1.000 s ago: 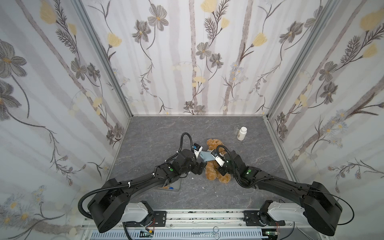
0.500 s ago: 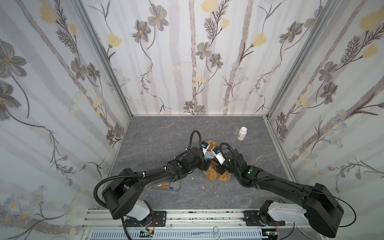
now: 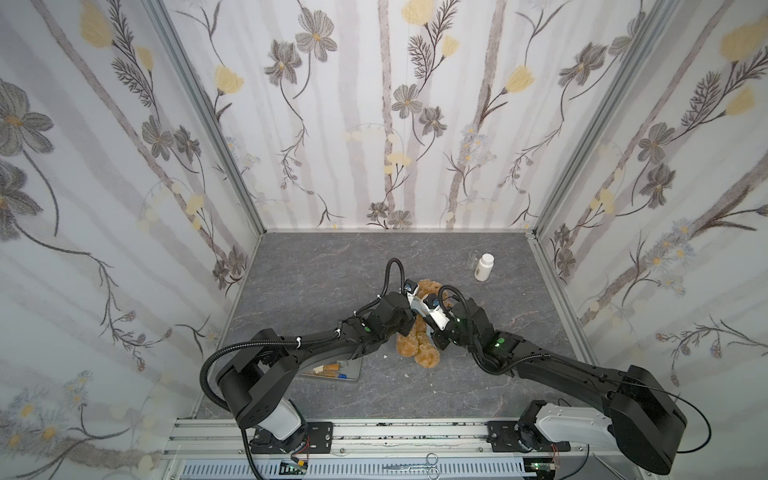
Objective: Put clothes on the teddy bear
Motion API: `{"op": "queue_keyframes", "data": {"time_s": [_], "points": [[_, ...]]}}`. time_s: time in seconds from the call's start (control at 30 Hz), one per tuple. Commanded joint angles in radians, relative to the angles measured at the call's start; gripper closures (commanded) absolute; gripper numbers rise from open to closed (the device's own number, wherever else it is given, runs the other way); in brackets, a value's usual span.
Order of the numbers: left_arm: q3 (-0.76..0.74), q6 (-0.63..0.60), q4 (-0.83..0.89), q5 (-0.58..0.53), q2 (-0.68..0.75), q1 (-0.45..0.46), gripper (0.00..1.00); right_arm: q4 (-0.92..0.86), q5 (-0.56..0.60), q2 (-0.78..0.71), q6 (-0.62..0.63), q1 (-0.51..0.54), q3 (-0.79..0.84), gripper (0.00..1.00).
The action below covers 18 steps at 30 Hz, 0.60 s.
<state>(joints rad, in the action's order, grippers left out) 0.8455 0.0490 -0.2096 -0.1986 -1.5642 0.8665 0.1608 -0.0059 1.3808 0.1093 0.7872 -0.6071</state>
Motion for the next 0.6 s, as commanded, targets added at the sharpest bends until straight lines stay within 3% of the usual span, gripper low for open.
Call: {"op": "queue_keyframes", "data": {"time_s": [0.0,0.17,0.27,0.57], "points": [[0.013,0.019,-0.016,-0.123,-0.030,-0.021,0.55,0.059,-0.083,-0.006,0.028,0.004,0.017,1.00],[0.060,0.008,-0.031,-0.052,-0.096,-0.026,0.56,0.070,-0.107,0.019,0.029,0.006,0.009,1.00],[0.084,0.023,-0.036,-0.077,-0.134,-0.026,0.60,0.072,-0.132,0.027,0.033,0.007,-0.001,1.00],[0.122,0.243,-0.068,-0.089,-0.220,-0.049,0.79,0.110,-0.164,-0.003,0.040,0.009,0.072,1.00]]}}
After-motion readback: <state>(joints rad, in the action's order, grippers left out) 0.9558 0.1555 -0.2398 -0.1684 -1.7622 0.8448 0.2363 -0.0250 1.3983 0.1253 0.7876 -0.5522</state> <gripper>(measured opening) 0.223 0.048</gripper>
